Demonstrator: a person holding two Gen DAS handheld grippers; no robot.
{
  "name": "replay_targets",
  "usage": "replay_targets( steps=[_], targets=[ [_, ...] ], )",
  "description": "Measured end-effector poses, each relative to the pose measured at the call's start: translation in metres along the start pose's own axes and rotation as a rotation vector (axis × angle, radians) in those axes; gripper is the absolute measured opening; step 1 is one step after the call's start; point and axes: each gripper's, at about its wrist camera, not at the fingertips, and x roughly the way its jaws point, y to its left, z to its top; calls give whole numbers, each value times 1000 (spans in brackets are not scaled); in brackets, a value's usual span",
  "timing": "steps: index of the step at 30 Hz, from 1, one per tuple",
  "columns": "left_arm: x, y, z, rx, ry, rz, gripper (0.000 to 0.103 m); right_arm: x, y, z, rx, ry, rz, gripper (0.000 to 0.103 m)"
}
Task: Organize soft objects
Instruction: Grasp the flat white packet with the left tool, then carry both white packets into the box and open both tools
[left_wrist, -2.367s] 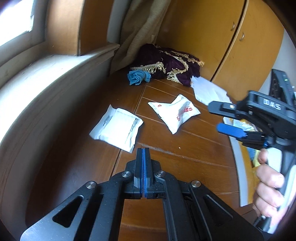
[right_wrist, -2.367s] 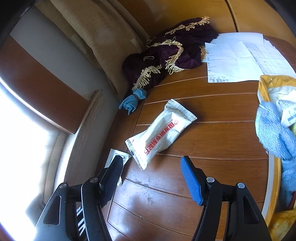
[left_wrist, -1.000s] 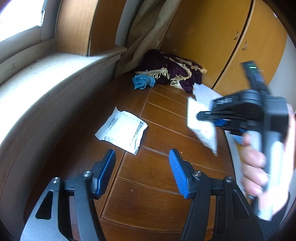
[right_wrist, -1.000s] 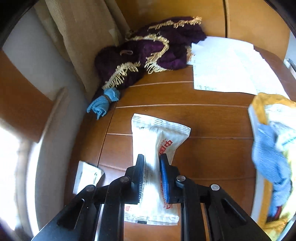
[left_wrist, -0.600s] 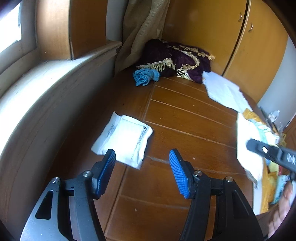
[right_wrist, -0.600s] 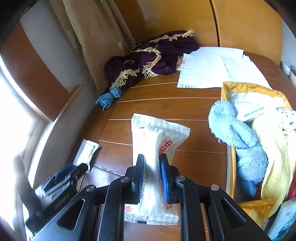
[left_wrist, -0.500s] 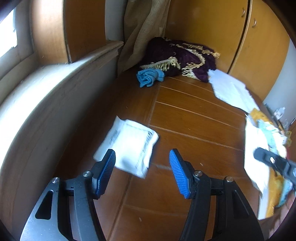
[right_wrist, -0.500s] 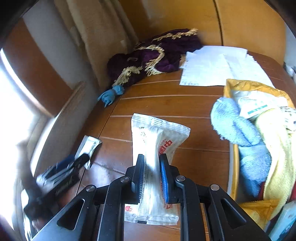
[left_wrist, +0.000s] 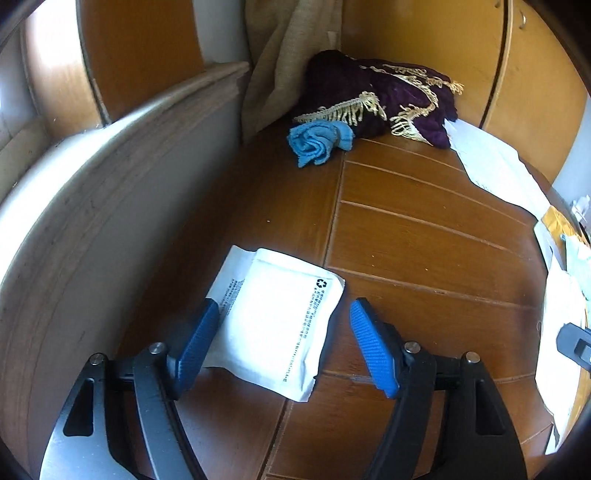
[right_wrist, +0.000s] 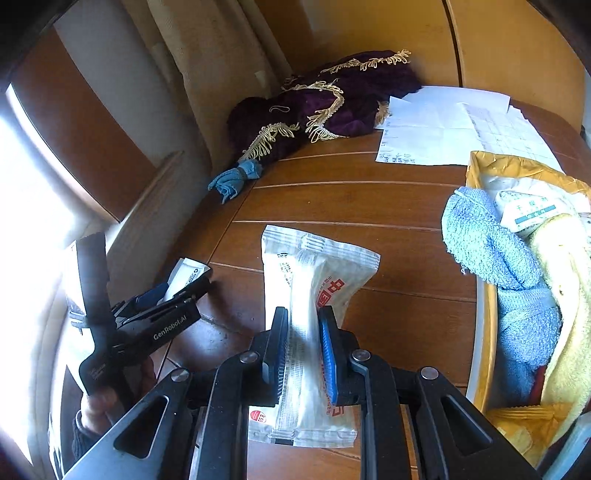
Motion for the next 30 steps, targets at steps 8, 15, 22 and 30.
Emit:
replay_targets(
  steps=[8,15,22,30],
  targets=[
    [-4,-1,-4,13,-5,17,42,-1,0,0,5,-4,6,18],
    [-23,-16,-21,-4,44,-164,40,-19,0,-3,4,-46,26,18],
    [-67,-50,-43,-65,11,-331,40,-55,-9,-14,3,-107,59,18],
    [-126,-83,-39,-121,-66,-450,40,-110,-42,-23,21,-182,96,18]
  ],
)
